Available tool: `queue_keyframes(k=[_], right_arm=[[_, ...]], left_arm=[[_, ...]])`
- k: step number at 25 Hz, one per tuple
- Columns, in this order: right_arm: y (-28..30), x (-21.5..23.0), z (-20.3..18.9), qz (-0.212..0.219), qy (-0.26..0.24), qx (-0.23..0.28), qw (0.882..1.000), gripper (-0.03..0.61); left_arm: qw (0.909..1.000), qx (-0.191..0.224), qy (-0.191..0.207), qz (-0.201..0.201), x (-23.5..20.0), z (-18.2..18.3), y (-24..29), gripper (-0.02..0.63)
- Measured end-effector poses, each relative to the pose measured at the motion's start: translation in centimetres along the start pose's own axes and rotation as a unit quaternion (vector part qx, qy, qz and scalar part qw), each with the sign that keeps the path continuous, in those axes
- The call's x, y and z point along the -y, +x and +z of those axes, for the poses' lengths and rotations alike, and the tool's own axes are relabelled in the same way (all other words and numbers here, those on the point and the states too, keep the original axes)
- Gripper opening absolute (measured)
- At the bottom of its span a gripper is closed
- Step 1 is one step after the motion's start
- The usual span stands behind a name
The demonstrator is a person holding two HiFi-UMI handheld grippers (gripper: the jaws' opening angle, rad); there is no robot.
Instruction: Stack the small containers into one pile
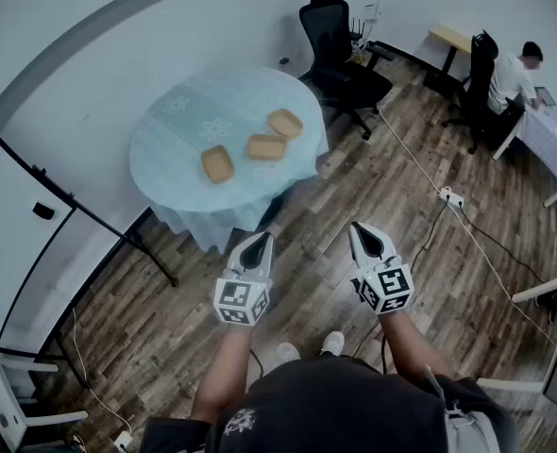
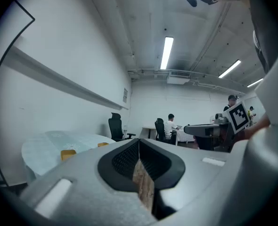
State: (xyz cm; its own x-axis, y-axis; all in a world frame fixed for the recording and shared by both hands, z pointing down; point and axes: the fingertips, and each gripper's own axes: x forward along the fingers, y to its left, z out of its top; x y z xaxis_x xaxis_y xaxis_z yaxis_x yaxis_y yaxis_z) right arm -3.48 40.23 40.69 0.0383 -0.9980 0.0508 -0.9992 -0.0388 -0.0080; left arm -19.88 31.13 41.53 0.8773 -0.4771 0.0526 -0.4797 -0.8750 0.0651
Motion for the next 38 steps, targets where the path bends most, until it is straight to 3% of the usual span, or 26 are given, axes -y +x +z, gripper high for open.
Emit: queue_keyframes(k=[20,28,38], right_arm=[[1.8,-5.8,-0.9,0.009,0.001,0.007,1.000,0.000],[4.4,-4.2,-0.9,0.018,0.005,0.010,1.000,0.000],[9.7,0.9,-0.4,0.048,0.002,0.011,0.999,0.000]], left_arm=[[0.9999,-0.005,0.013,-0.006,-3.1,-0.8,-3.0,0.006],[0.9997,-0.022,0.012,0.004,-4.6,-1.7,-1.3,0.006],[0.9992,-0.026,0.019,0.022,-5.4,-0.9,5.7,0.006]])
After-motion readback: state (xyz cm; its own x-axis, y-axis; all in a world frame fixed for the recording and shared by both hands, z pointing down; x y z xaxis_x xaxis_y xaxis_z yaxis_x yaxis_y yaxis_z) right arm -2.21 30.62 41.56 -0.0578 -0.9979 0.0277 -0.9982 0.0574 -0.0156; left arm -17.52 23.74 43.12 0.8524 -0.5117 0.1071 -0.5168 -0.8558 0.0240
